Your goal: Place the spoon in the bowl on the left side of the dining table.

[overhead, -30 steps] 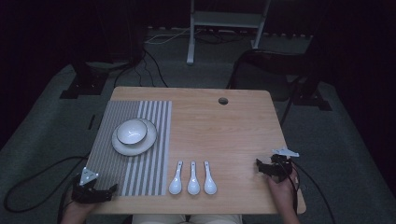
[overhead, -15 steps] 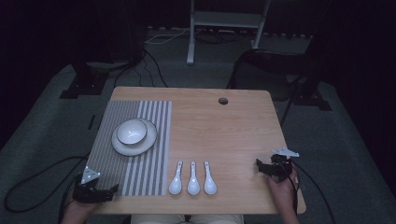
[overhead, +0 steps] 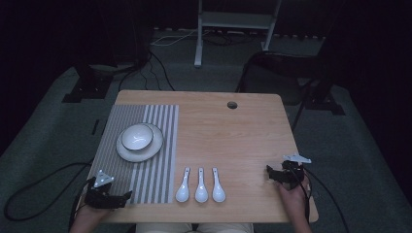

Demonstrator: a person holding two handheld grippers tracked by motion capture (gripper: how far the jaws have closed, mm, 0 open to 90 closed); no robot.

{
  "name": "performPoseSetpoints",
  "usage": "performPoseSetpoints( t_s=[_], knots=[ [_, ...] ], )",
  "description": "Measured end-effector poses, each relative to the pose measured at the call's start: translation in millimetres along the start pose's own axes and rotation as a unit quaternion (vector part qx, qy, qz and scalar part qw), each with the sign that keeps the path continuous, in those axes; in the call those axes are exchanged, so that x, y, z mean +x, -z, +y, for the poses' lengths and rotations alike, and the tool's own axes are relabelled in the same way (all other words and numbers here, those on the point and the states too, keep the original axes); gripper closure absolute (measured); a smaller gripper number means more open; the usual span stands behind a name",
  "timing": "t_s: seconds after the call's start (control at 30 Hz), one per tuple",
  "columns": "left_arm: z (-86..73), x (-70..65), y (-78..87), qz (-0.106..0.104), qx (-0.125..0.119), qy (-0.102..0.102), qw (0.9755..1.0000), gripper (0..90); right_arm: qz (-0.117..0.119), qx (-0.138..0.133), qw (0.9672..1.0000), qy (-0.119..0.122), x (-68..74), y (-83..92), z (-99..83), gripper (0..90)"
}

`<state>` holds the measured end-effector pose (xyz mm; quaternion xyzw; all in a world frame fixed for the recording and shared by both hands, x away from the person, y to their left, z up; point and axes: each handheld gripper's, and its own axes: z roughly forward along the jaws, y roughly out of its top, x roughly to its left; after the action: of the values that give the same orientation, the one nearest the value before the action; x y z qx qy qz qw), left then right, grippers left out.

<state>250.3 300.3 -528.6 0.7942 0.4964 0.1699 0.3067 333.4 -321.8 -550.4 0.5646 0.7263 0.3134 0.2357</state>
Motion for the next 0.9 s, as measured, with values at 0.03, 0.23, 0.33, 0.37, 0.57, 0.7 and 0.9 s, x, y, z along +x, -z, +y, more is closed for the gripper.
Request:
performPoseSetpoints(
  t_s=[0.03,0.23,0.33,0.37,0.57,0.7,0.9],
  knots=[
    [1.4,-1.3,-0.9,-0.005,0.001,-0.002,1.0000,2.4,0.000,0.000,1.0000,0.000,0.0,0.0,0.0,12.4],
    [9.3,-7.9,-7.8,-0.014,0.007,-0.008,0.9998,2.4,0.000,0.000,1.0000,0.000,0.0,0.0,0.0,12.4],
    [12.2,-11.6,-9.6,-0.018,0.009,-0.012,0.9997,2.4,0.000,0.000,1.0000,0.000,0.0,0.0,0.0,12.4],
    [15.9,-16.3,-11.4,-0.017,0.008,-0.019,0.9996,2.4,0.000,0.000,1.0000,0.000,0.0,0.0,0.0,12.4],
    [24.5,-25.7,-16.4,-0.032,0.013,-0.032,0.9989,2.4,0.000,0.000,1.0000,0.000,0.0,0.0,0.0,12.4],
    [35.7,-38.7,-23.7,-0.048,0.015,-0.042,0.9979,2.5,0.000,0.000,1.0000,0.000,0.0,0.0,0.0,12.4],
    [46.2,-50.8,-29.5,-0.065,0.014,-0.056,0.9962,2.5,0.000,0.000,1.0000,0.000,0.0,0.0,0.0,12.4]
  ],
)
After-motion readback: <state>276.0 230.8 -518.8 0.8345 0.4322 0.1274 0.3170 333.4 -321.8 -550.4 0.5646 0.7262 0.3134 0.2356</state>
